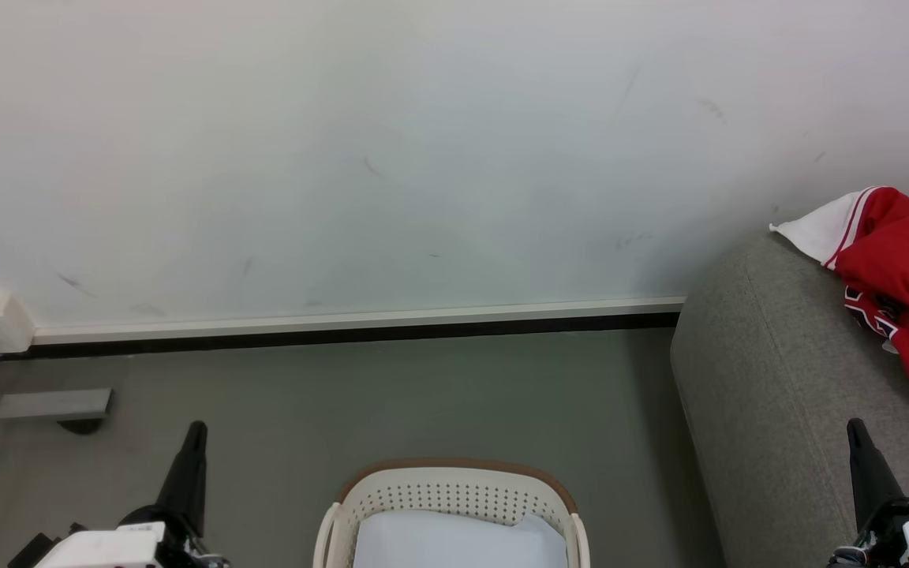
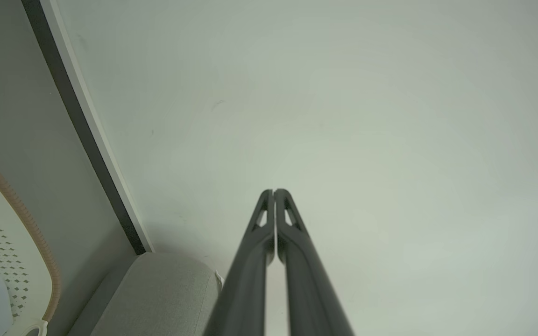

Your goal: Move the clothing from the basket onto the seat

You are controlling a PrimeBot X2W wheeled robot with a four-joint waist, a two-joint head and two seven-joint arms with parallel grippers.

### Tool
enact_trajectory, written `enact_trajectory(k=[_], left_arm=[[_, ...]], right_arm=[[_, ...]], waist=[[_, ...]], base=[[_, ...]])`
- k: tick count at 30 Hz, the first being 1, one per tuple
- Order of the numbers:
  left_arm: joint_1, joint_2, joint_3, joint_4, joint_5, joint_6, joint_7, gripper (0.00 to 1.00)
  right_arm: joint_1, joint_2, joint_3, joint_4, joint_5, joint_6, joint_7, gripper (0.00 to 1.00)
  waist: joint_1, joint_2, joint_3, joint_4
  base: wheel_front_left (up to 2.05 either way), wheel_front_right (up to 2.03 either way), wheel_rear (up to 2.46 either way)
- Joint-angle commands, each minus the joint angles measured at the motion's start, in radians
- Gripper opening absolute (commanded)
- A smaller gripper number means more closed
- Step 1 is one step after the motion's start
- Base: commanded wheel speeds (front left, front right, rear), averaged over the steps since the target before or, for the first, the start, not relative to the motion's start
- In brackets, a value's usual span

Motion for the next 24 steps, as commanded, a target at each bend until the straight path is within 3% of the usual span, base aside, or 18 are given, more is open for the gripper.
enact_trajectory(k=[1,24], left_arm=[[-0.007,0.007,0.001,-0.003,-0.014,0.001,0.004,0.00],[-0.007,0.007,0.001,-0.003,-0.015,0.001,0.004,0.00]], right_arm=[[-0.011,0.001,-0.003,-0.002,-0.006,-0.002,0.001,0.00],[-0.012,0.003,-0.007,-0.001,-0.010,-0.002,0.006,0.00]], waist=[[0.0000,0.0000,0.000,0.000],[0.0000,0.0000,0.000,0.000]], base=[[0.00,0.00,0.00],[0.00,0.00,0.00]])
